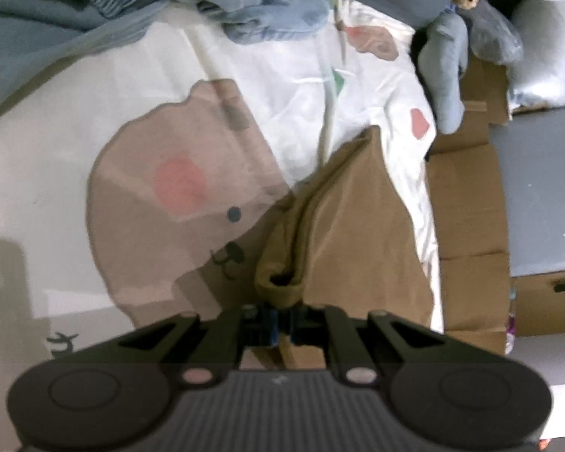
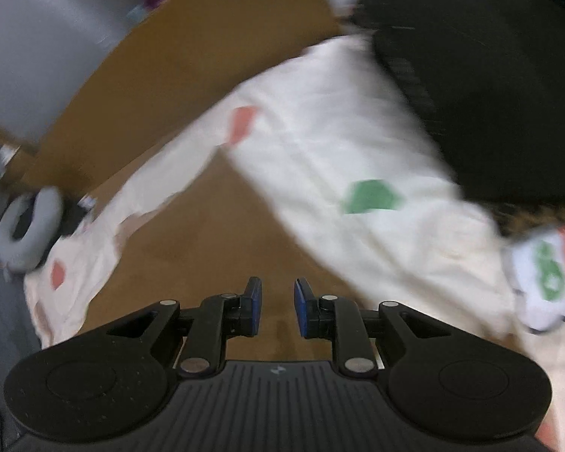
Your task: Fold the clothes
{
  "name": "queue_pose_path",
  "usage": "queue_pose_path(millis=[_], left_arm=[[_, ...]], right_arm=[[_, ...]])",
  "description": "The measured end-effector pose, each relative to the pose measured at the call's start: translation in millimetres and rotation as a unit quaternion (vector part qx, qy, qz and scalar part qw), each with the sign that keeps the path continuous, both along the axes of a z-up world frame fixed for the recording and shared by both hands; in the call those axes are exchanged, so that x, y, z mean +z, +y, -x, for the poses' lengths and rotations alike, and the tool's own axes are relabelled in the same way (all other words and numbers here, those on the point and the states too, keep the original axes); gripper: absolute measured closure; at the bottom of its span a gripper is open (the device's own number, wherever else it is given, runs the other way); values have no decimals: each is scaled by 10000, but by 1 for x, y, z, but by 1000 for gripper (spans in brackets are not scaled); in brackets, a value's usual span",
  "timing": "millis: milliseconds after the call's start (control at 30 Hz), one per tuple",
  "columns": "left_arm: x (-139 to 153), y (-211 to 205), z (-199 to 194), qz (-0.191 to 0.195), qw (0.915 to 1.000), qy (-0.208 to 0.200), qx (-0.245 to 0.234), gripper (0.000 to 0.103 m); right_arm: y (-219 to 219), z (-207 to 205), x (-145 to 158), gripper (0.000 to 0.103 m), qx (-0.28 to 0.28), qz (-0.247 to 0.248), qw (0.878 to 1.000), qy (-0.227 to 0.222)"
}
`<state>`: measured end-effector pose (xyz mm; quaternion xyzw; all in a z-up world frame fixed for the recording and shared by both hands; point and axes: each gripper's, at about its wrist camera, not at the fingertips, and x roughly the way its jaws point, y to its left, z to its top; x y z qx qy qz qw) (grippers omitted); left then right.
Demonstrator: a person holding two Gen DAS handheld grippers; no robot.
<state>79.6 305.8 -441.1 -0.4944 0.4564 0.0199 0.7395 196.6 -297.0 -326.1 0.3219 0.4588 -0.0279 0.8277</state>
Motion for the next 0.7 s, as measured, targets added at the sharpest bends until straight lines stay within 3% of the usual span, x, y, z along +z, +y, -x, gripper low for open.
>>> queue_pose_path(millis=[267,500,700], left_arm=[[-10,5,14,305,9994,-148,103,98],[-25,14,33,523,9975,-330,354,98],[-37,17,36,655,9969,-254,340,99]], right_arm=[[125,-38,-9,83,1647,224,9861,72],[208,-38,-30,83,3073,798,9479,263],[239,-23,-49,85,3546,985,9285,488]])
